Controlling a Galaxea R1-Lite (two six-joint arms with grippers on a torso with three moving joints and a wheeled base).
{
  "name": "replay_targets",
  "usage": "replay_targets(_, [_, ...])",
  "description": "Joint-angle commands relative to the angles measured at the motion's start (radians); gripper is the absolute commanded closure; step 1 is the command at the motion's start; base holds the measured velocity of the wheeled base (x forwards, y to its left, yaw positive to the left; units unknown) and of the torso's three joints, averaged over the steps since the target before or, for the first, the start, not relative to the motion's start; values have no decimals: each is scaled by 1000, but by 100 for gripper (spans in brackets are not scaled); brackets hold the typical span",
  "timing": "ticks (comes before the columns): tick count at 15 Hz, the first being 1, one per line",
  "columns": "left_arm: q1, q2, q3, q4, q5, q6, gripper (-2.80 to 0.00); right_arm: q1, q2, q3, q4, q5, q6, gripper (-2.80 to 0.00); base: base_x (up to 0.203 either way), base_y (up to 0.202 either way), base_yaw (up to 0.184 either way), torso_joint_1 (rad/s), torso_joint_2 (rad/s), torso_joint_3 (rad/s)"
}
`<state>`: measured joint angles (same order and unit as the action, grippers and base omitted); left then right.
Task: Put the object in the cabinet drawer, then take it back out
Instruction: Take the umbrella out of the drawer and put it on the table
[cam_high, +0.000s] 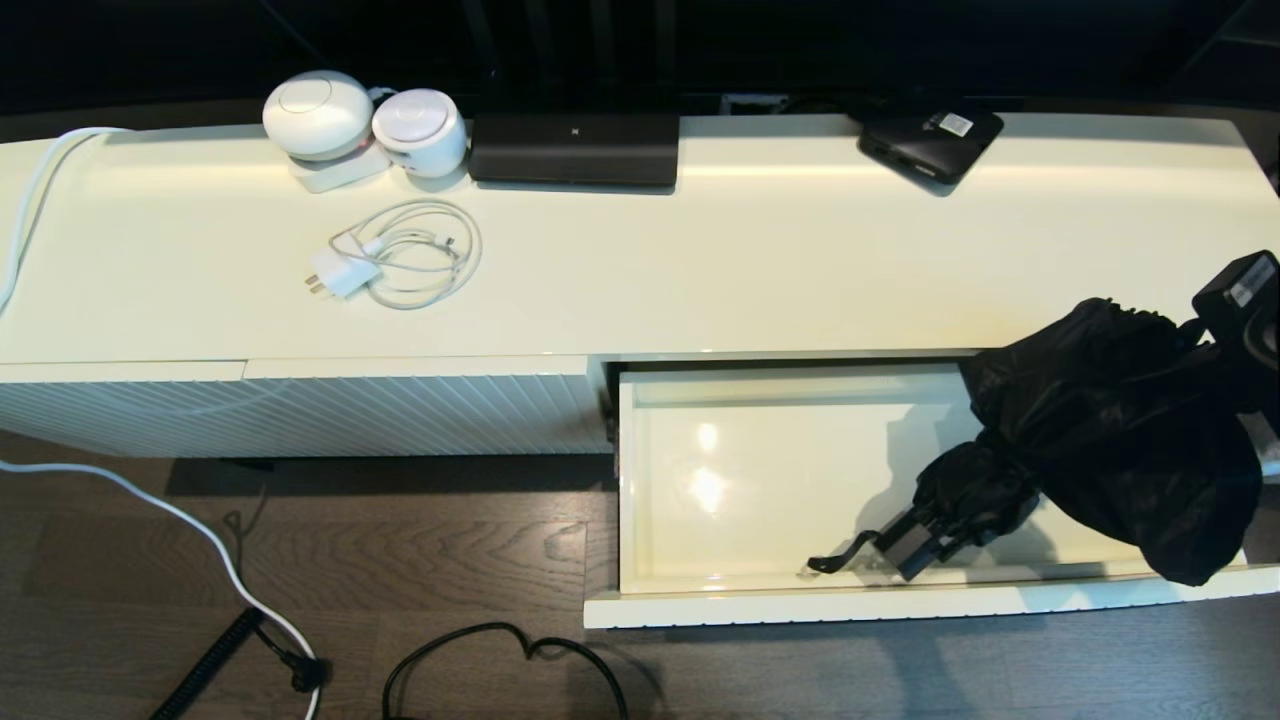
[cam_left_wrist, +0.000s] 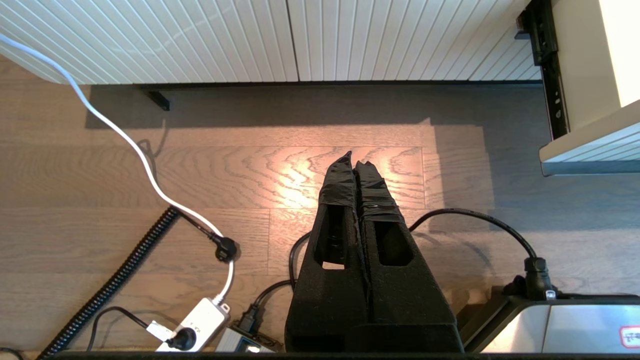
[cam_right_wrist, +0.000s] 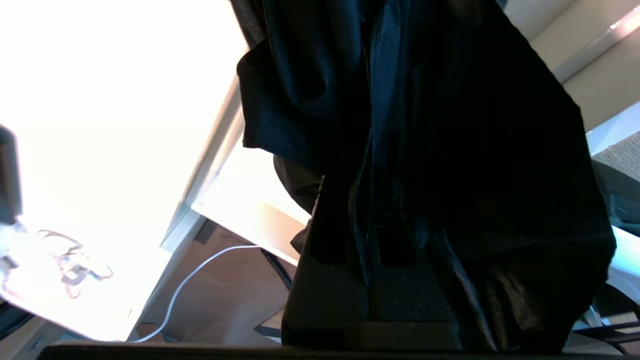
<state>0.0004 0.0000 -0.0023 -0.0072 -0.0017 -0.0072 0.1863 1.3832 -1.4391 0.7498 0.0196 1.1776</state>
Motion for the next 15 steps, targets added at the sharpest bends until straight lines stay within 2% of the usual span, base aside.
replay_targets(1, [1, 0, 1, 0, 0, 0, 0, 8, -30, -21, 3, 0, 4, 0, 0, 0, 0, 0, 0, 0])
replay_targets(8, [1, 0, 1, 0, 0, 0, 0, 22, -16, -136, 2, 1, -47, 0, 0, 0, 0, 0, 0, 0])
replay_targets(15, [1, 0, 1, 0, 0, 0, 0, 21, 95, -269, -1, 0, -55, 0, 0, 0, 0, 0, 0, 0])
